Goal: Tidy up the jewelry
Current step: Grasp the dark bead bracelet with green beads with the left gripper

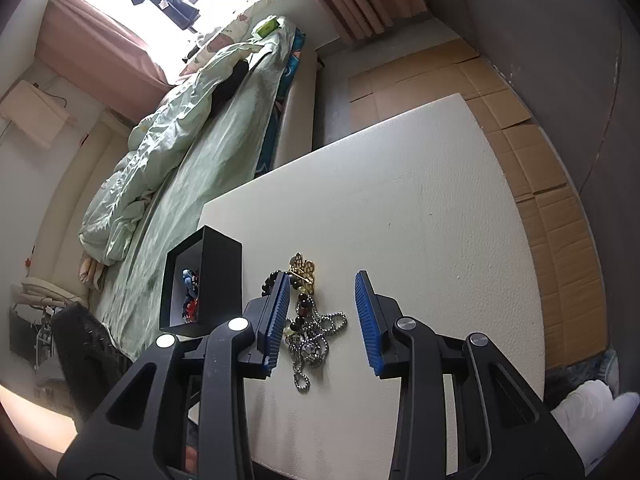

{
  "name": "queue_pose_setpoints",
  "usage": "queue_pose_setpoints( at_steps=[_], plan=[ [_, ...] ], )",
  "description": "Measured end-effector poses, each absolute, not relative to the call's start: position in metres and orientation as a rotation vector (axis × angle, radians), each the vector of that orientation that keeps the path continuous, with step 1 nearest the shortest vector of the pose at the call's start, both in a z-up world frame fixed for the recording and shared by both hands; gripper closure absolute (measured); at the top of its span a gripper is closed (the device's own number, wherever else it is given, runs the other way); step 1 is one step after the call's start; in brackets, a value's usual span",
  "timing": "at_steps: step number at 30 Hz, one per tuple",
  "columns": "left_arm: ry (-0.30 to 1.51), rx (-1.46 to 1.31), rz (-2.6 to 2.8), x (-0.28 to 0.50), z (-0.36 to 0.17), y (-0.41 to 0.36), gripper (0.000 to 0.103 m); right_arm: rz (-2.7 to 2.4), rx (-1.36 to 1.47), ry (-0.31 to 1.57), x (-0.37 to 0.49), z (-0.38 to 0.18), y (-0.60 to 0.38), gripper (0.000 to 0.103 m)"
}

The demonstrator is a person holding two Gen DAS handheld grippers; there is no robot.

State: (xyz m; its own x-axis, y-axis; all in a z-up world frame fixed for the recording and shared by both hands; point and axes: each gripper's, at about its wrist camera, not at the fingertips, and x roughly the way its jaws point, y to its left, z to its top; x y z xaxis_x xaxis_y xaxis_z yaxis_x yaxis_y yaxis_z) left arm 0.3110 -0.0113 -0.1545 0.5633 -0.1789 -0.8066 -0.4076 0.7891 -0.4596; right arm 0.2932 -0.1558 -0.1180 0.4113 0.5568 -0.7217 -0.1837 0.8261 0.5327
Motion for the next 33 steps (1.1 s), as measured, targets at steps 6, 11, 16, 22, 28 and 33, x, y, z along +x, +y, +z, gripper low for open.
queue_pose_setpoints(
  at_steps=[6,11,16,22,28,33],
  plan=[
    [1.018,-0.644,0.26,0.318,-0.168,-0.013,0.068,0.485,0.398,1.047,0.294,-0.118,-0.158,0.068],
    [1.032,-0.567,0.344,0.329,-0.17,-0.02,0.068,0.48,0.368,1.047,0.295,-0.118,-0.152,0.068],
    [1.047,-0.475,0.414,0.336,-0.171,-0.033,0.072,0.473,0.348,1.062,0.299,-0.123,-0.147,0.068],
    [1.041,-0.426,0.428,0.336,-0.175,-0.03,0.098,0.464,0.339,1.07,0.302,-0.127,-0.145,0.068],
    [1.027,-0.511,0.321,0.322,-0.177,-0.006,0.098,0.489,0.306,1.101,0.309,-0.135,-0.128,0.068],
    [1.006,-0.559,0.287,0.317,-0.175,0.01,0.098,0.49,0.276,1.136,0.319,-0.15,-0.111,0.068]
  ],
)
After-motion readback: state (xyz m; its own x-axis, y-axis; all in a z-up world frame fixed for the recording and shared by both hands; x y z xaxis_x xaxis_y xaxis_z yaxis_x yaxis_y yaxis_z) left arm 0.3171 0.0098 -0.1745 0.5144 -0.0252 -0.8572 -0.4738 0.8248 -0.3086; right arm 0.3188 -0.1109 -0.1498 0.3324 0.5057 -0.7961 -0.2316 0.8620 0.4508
